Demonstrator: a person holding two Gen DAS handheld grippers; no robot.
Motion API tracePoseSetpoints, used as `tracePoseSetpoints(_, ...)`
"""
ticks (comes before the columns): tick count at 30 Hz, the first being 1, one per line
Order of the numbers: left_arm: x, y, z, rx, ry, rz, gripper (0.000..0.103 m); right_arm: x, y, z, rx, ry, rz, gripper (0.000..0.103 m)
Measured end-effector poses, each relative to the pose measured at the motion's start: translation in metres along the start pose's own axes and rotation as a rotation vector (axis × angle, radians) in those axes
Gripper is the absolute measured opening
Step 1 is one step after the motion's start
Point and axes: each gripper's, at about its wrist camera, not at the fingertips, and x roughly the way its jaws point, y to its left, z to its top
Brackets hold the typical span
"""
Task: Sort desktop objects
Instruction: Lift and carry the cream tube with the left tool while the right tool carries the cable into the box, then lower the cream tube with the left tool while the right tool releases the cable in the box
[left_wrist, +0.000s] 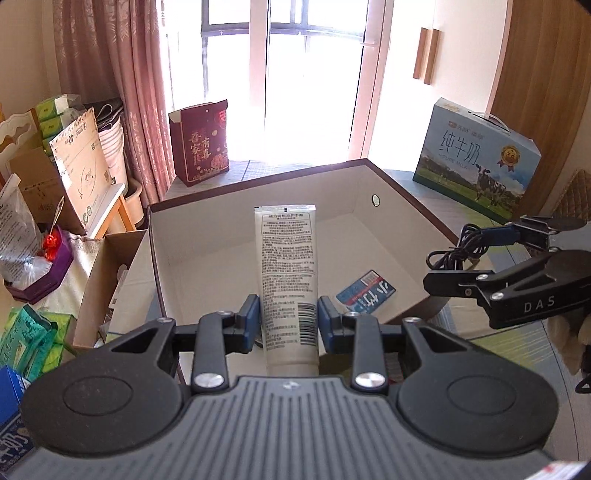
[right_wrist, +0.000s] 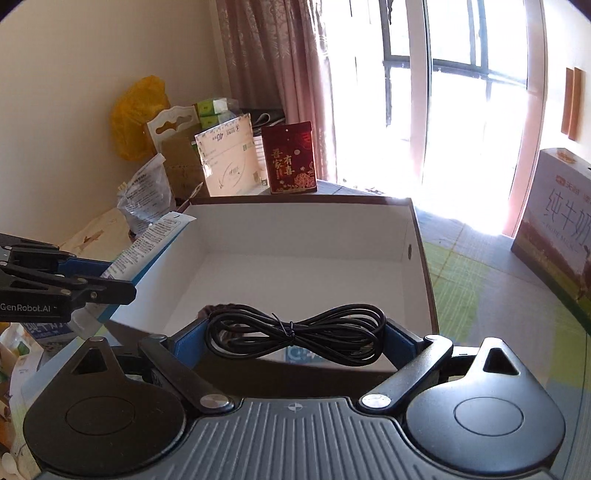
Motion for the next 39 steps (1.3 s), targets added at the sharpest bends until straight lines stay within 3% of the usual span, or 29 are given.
tracePoseSetpoints(9, 0.054, 0.028, 0.034, 0.002, 0.085, -0.008, 0.028, 0.059, -0.014, 0.043, -0.018, 0.075, -0.011, 0.093)
tracePoseSetpoints(18, 0.114, 0.036, 0.047, 0.015, 0.178, -0.017, 0.028, 0.114, -0.027, 0.062, -0.010, 0.173, -0.035, 0.093)
tracePoseSetpoints(27, 0.168, 0.045, 0.047, 0.032, 0.279, 0.036, 0.028, 0.160, -0.043, 0.067, 0.046, 0.300, -0.052, 0.093)
tracePoseSetpoints(39, 0.204, 0.051, 0.046, 0.018, 0.369, 0.054, 0.029, 0.194, -0.051, 0.068, 0.040, 0.409, -0.075, 0.093)
